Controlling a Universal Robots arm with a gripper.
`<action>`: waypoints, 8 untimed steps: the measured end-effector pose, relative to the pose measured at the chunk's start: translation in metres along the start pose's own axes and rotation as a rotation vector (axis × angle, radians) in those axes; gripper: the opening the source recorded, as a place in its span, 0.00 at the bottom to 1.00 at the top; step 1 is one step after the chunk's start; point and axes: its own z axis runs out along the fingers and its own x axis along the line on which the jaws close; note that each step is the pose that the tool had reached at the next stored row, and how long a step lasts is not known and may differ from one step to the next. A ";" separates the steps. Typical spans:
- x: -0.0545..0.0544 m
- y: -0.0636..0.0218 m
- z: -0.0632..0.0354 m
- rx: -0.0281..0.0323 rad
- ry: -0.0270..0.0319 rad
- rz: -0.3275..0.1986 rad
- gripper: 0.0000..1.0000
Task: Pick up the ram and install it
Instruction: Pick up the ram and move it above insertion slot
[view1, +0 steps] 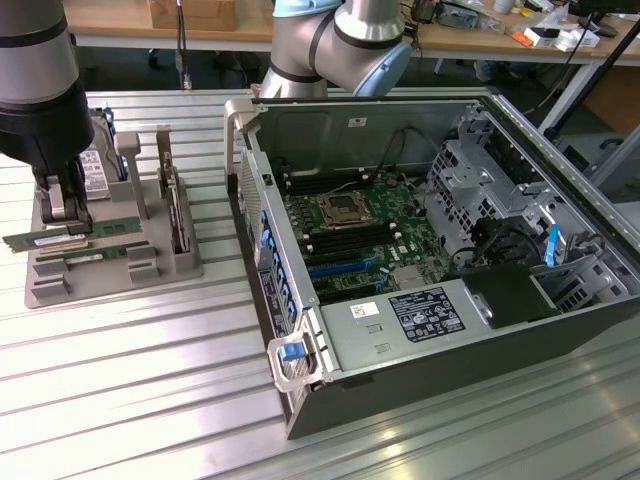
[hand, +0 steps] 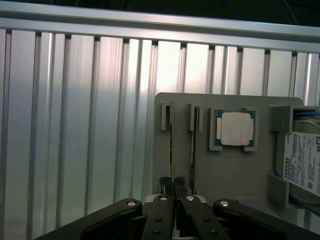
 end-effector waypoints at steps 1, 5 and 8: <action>0.000 0.0000 -0.0004 0.0000 0.0000 0.000 0.12; 0.000 0.0001 -0.0027 0.0001 0.0000 0.000 0.12; 0.000 0.0002 -0.0058 0.0000 0.0000 0.000 0.12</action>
